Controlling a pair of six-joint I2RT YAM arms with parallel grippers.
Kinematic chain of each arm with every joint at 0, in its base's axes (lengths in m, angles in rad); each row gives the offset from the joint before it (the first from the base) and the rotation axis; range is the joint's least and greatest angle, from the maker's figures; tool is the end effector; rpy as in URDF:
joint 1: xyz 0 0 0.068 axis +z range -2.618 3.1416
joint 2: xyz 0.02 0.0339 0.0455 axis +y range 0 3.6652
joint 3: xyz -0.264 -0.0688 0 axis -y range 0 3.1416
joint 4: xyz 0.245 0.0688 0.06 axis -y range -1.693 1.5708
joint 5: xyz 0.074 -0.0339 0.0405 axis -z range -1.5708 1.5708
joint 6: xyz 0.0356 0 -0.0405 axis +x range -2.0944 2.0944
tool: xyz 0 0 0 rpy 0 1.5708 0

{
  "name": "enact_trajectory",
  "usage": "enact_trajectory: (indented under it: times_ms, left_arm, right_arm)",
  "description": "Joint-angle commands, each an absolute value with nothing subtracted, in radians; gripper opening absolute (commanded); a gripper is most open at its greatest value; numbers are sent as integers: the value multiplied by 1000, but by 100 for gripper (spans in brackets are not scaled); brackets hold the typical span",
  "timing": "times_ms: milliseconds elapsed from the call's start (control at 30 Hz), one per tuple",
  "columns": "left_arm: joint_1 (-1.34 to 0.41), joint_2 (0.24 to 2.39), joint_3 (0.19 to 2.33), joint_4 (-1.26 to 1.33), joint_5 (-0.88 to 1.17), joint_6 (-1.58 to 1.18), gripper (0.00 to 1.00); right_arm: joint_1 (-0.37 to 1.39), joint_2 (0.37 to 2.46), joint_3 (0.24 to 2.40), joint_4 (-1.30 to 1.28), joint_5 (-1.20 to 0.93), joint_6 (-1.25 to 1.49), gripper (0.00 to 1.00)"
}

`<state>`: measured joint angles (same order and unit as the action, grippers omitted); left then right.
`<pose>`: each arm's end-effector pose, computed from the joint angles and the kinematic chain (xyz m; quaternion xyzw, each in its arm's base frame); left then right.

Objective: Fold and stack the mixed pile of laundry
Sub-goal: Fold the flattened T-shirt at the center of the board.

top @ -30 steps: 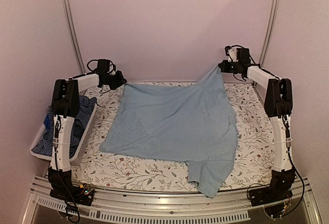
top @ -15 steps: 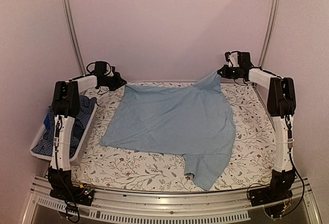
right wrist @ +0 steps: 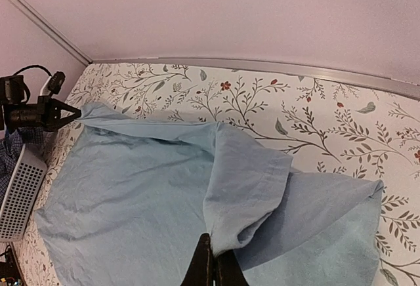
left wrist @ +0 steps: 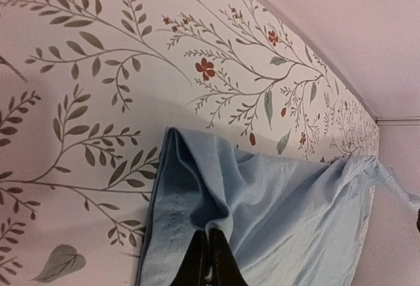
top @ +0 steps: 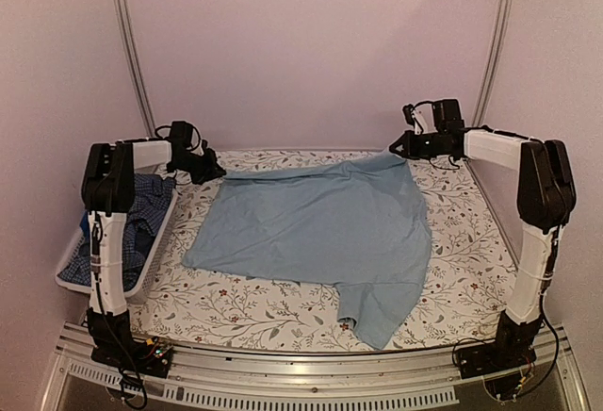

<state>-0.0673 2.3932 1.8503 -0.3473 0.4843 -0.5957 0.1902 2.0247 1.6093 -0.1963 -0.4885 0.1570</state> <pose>0.5183 -0.0515 0.1359 -0.1617 0.9043 -0.3192 0.2328 0.4588 0.1053 0.2462 -0.1258 0.8589 0.2887 0.4039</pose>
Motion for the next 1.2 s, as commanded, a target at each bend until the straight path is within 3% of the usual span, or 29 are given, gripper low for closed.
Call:
enact_trajectory:
  times_ms: [0, 1167]
  left_arm:
    - [-65, 2306, 1791, -356, 461, -578, 3]
    - [-65, 2232, 1706, -392, 456, -609, 4]
  right_arm:
    - [187, 1933, 1499, -202, -469, 141, 0]
    - [236, 1666, 1106, -310, -564, 213, 0]
